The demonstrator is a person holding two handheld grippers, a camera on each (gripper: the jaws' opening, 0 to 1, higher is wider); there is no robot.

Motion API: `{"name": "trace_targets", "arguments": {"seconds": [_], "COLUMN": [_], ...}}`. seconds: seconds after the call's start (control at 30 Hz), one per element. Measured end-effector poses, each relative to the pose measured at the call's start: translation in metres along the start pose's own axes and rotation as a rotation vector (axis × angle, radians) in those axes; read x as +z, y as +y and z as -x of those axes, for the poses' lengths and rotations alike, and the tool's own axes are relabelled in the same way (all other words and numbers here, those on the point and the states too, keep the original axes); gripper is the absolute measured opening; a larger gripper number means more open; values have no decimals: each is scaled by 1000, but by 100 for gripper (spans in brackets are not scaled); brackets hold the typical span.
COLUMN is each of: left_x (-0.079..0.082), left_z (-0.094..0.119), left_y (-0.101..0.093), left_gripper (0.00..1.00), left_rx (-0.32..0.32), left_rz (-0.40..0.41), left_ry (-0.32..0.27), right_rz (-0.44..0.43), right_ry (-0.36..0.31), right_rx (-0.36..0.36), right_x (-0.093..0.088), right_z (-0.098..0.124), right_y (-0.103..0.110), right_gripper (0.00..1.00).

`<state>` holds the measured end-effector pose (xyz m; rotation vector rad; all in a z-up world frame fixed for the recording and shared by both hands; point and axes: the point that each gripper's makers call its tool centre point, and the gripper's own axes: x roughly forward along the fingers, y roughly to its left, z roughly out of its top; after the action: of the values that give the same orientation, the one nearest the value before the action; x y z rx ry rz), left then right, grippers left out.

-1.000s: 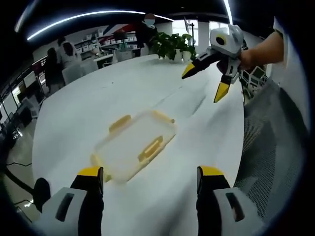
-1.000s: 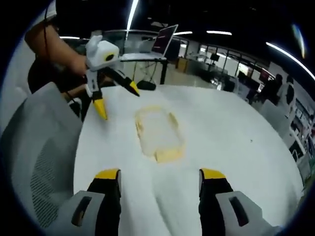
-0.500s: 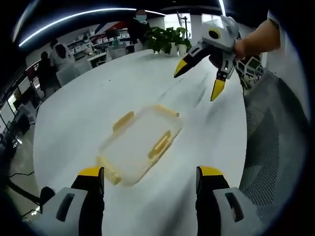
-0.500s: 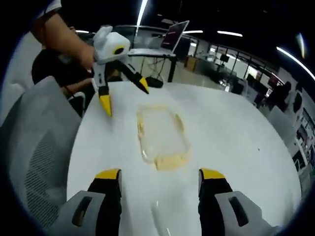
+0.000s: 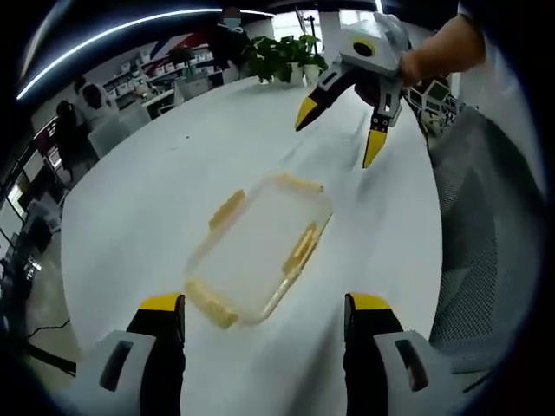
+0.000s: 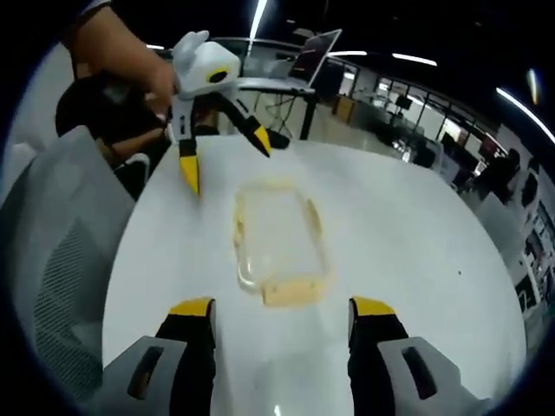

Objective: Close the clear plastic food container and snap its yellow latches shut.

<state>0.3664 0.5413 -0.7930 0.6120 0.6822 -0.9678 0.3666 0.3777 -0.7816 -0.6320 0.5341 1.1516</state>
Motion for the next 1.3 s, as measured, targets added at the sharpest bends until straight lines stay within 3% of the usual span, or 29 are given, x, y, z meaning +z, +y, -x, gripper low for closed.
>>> {"name": "trace_targets", "arguments": {"seconds": [0.87,1.3], "left_x": [-10,-18], "left_z": [-14,-21], "left_y": [21,39], "left_gripper": [67,61], "left_rx": [-81,-122], "left_rz": [-164,-302], "left_ry": [124,206], "right_rz": [70,83], "right_ry": [106,151], "right_rx": [84,123], "right_x": [-5,-7], "right_z": [-36,-48], "right_y": [-3,-8], "right_gripper": [60,57]}}
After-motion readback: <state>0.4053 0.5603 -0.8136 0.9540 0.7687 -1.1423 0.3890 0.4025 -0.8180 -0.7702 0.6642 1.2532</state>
